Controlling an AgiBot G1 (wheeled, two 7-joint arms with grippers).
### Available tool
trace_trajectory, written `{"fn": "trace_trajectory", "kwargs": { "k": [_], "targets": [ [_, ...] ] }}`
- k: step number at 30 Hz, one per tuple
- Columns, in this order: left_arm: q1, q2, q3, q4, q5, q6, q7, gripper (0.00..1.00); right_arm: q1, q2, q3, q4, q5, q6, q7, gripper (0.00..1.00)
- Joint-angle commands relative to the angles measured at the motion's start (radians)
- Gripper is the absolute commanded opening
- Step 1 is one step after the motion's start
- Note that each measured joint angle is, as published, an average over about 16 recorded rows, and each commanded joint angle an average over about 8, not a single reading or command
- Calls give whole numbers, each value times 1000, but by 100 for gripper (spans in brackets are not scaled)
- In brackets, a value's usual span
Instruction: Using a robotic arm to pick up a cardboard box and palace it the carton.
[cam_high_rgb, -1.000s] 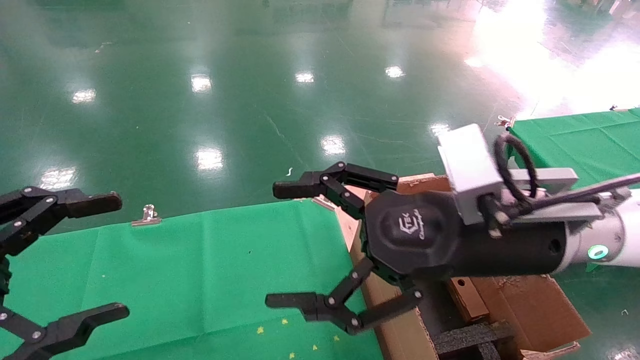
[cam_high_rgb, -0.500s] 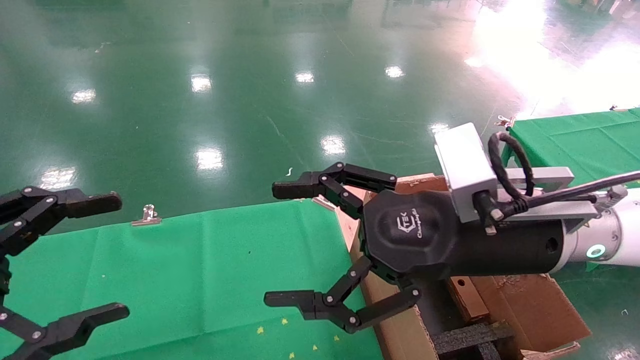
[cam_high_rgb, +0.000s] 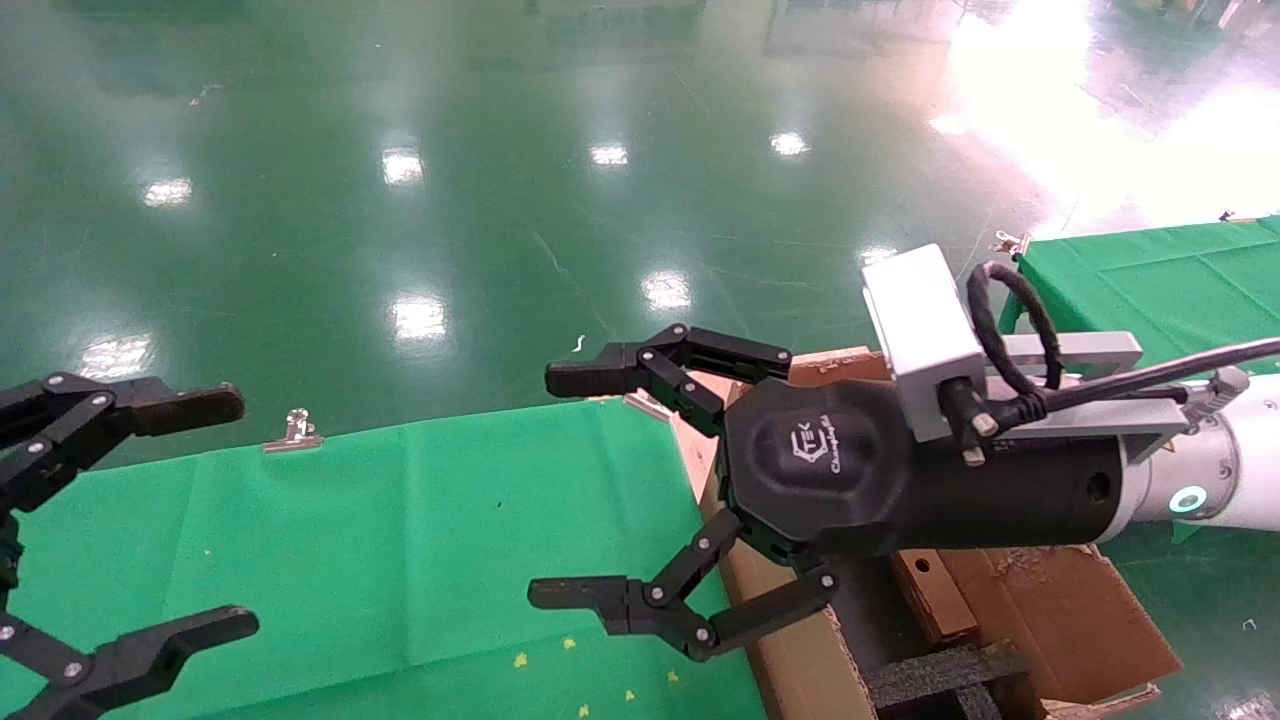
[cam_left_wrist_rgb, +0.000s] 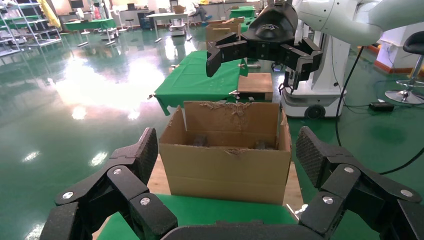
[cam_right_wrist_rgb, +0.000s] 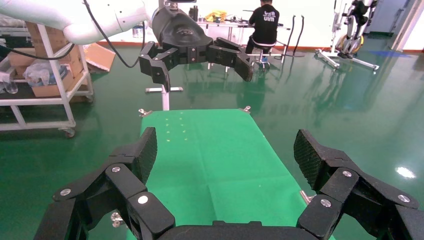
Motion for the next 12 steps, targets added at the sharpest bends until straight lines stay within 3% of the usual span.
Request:
{"fn": "trace_trajectory", "kwargs": {
  "k": [1,12],
  "targets": [
    [0,0,0,0,0,0,0,100,1,0,-1,0,0,1,0,100],
    [0,0,0,0,0,0,0,100,2,1,-3,-1,-1,2,1,100]
  ]
}}
